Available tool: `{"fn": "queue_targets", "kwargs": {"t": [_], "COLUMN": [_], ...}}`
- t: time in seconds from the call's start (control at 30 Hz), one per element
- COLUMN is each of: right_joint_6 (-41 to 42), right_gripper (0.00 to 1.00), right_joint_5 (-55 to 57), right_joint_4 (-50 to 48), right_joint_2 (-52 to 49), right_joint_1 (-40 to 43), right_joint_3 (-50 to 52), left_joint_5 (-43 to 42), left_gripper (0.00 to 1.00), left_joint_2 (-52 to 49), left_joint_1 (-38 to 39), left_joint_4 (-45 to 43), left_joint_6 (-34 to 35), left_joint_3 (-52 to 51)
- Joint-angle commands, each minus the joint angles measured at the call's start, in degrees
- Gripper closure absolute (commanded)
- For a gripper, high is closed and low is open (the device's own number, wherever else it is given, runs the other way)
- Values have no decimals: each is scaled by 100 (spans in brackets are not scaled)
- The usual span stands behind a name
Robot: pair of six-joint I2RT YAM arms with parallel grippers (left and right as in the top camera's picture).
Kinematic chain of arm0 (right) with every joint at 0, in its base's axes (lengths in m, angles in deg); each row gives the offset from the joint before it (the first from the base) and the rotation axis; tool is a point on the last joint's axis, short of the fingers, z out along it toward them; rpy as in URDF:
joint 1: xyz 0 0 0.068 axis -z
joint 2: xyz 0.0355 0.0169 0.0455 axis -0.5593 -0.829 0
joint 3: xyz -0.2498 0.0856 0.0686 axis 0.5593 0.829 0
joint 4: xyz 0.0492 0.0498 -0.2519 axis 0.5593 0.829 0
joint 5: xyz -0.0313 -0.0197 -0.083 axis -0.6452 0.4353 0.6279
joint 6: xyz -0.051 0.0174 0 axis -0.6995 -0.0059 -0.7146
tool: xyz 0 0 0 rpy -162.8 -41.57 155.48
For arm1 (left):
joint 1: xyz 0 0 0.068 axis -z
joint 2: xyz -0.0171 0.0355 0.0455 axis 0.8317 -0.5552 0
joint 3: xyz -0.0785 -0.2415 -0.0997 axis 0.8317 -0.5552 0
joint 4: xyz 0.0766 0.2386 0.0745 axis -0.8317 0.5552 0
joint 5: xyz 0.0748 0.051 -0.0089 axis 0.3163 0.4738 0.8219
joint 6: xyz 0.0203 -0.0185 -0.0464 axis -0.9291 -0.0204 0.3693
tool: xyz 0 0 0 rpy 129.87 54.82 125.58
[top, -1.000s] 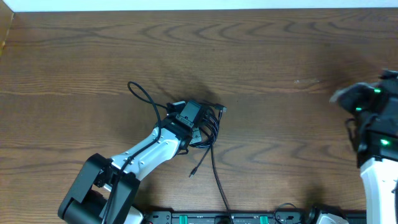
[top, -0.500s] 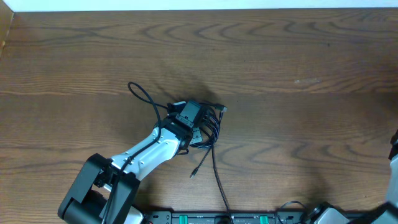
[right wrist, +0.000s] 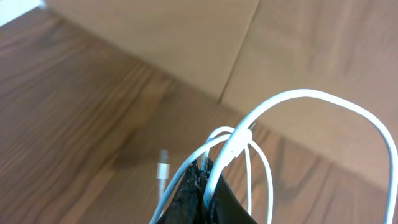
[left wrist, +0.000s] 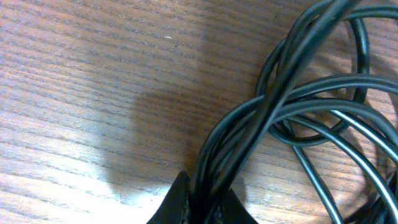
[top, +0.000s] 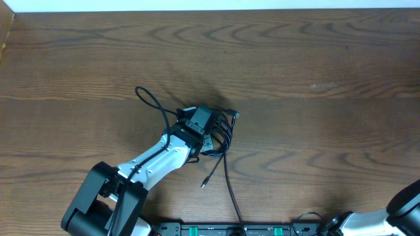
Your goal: Untangle cables
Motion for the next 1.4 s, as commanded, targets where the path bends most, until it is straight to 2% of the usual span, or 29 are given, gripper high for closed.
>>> {"fn": "queue_targets", "kwargs": {"t": [0.0,0.13,0.17,0.2,0.23,0.3,0.33,0.5,0.57,0.67,0.77,0.9,1.0,1.13,1.23,1.33,1.37], "right_joint_6": [-426,-420,-417,-396,-323,-127,-31,649,1314,1790,2140,2439,2345,1965,1582,901,903], "right_gripper": [99,98,92,80,53,16,1,1,1,1,1,1,1,1,1,2,3], "right_joint_5": [212,337,396,404,374,326,232,-1141,-2347,-3265,-4238,-4828,-4887,-4903,-5042,-5517,-5515], "right_joint_4": [105,503,516,557,603,603,603,605,590,660,1252,2450,3539,4371,4763,4826,4826], "right_joint_2": [-461,-1150,-1235,-1287,-1300,-1239,-1152,-450,127,603,1029,1185,1169,1169,1169,1169,1169], "right_joint_1": [289,605,656,702,752,778,778,678,525,271,-153,-960,-1733,-2588,-3215,-4037,-4253], "right_joint_3": [-337,-337,-337,-337,-337,-350,-369,-544,-584,-584,-581,-581,-518,-426,-376,-245,-216], "left_joint_5": [11,9,7,9,7,-26,-85,-660,-1095,-1349,-1552,-2033,-2068,-2072,-2129,-2332,-2393], "left_gripper": [92,92,92,92,92,92,92,92,92,92,92,92,92,92,92,92,92], "left_joint_2": [-31,-31,-31,-31,-31,-31,-31,-22,15,118,356,839,1292,1759,2013,2205,2234], "left_joint_1": [9,9,9,9,9,9,9,9,9,9,9,9,7,9,9,9,9], "left_joint_4": [7,-103,-129,-162,-197,-273,-321,-706,-911,-1003,-1150,-1519,-1705,-1755,-1770,-1862,-1910], "left_joint_6": [33,33,33,33,33,31,28,24,2,4,7,7,9,33,35,155,190], "left_joint_3": [4,4,4,4,4,4,4,7,7,11,13,13,13,13,13,13,13]}}
